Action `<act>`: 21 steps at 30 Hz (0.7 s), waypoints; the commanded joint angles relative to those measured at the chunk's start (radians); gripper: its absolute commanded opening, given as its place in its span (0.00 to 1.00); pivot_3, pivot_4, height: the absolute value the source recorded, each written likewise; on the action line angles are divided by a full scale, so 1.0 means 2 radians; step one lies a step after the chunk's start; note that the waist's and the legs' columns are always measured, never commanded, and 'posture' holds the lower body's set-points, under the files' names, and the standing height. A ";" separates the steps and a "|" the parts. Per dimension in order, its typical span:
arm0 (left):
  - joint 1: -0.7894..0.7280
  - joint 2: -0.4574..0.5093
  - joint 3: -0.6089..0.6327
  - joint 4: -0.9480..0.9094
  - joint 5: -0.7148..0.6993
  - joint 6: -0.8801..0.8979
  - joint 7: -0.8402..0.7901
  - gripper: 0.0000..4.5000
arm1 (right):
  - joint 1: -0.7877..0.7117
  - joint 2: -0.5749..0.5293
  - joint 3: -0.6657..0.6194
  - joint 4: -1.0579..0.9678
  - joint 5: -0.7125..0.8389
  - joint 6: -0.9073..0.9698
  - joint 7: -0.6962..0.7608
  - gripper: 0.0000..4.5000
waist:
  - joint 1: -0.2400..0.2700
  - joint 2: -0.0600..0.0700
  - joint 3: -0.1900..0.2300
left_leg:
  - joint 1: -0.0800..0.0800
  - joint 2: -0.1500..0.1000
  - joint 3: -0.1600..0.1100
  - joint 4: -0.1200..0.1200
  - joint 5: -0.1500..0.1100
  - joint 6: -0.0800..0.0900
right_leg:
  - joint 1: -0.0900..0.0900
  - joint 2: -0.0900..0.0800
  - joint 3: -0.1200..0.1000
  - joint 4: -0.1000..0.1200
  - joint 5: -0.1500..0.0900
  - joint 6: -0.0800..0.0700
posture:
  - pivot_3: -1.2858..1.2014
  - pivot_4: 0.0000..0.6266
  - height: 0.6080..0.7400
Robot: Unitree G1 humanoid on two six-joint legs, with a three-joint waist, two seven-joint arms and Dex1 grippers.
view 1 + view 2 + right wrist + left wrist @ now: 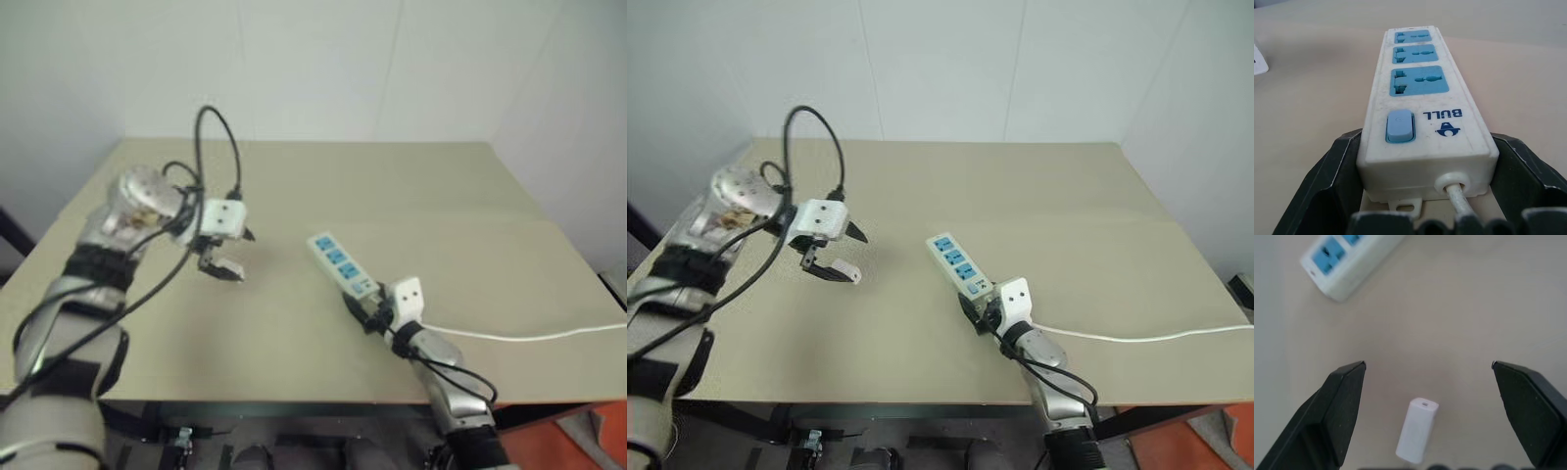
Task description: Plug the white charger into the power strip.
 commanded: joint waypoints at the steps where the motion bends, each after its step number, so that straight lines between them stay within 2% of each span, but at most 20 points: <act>1: -0.072 -0.043 -0.033 0.105 0.052 -0.027 -0.014 1.00 | -0.004 -0.002 0.010 0.012 -0.004 0.012 0.006 0.77 | 0.001 -0.001 0.000 | 0.000 0.000 0.000 0.000 0.000 0.000 | 0.000 0.000 0.000 0.000 0.000 0.000 | 0.52 0.24 1.00; 8: -0.122 -0.095 -0.068 0.215 0.126 -0.068 0.006 1.00 | -0.004 -0.003 0.007 0.013 -0.005 0.021 -0.006 0.77 | -0.011 -0.001 0.000 | -0.002 0.000 0.000 -0.001 0.000 0.000 | -0.002 0.000 0.000 0.000 0.000 0.000 | 0.52 0.24 1.00; 21: -0.120 -0.112 -0.097 0.254 0.218 -0.097 0.074 1.00 | 0.003 0.006 0.013 0.010 -0.008 0.022 -0.015 0.77 | -0.010 -0.001 0.000 | -0.003 0.000 -0.001 0.000 0.000 0.000 | -0.003 0.000 0.000 0.000 0.000 0.000 | 0.52 0.24 1.00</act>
